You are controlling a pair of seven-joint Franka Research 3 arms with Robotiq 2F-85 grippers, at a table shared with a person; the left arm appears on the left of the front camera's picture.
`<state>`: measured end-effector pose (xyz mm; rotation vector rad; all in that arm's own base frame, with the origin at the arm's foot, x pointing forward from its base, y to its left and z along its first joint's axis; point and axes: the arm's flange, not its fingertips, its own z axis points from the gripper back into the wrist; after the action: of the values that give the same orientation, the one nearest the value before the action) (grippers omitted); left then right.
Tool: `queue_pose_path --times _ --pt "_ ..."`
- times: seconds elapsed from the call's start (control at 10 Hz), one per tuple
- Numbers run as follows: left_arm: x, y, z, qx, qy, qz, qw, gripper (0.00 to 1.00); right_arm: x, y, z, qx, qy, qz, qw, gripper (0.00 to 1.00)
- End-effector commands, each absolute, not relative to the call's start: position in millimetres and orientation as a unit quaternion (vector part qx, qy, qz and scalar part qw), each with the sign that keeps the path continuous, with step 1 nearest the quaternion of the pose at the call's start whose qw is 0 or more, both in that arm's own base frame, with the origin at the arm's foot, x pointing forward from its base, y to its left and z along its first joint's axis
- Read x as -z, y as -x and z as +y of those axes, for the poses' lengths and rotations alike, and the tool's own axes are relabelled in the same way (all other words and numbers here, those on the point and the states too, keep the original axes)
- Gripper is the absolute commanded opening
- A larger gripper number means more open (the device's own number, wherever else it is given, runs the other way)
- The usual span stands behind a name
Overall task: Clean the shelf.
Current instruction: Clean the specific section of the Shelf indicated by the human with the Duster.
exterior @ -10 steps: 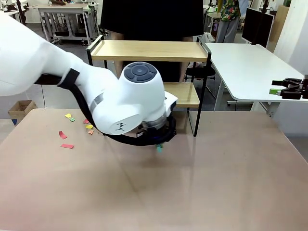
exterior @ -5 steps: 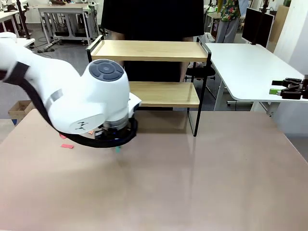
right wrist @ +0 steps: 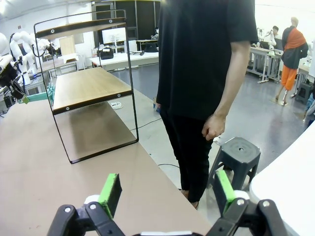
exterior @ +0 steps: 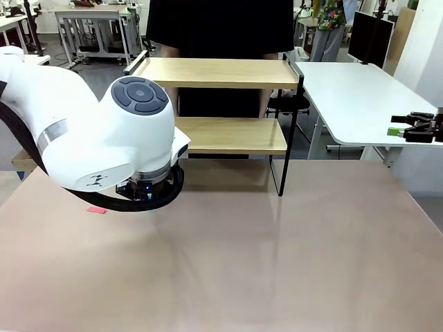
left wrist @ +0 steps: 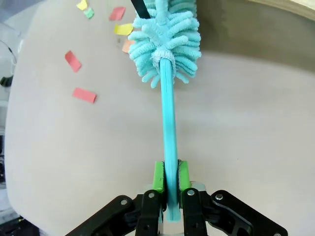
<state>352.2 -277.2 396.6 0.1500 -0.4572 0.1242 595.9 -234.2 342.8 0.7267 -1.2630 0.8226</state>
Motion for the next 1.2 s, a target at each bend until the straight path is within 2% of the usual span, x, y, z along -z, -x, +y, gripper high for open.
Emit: queue_pose_path --times 0.0,0.2,0.5,1.1 --pt "-387 -361 -269 -0.069 -0.082 -0.212 0.971 0.14 -346 -596 -232 -0.367 -0.322 -0.561 0.668 1.00" --pt "-392 -354 -276 -0.063 -0.077 -0.222 0.970 0.14 -346 -596 -232 -0.367 -0.322 -0.561 0.668 1.00" --pt "-416 -335 -264 -0.024 0.022 -0.236 0.971 0.14 -346 -596 -232 -0.367 -0.322 -0.561 0.668 1.00" --pt "-436 -314 -227 0.137 0.148 -0.201 0.958 0.14 -346 -596 -232 -0.367 -0.322 -0.561 0.668 1.00"
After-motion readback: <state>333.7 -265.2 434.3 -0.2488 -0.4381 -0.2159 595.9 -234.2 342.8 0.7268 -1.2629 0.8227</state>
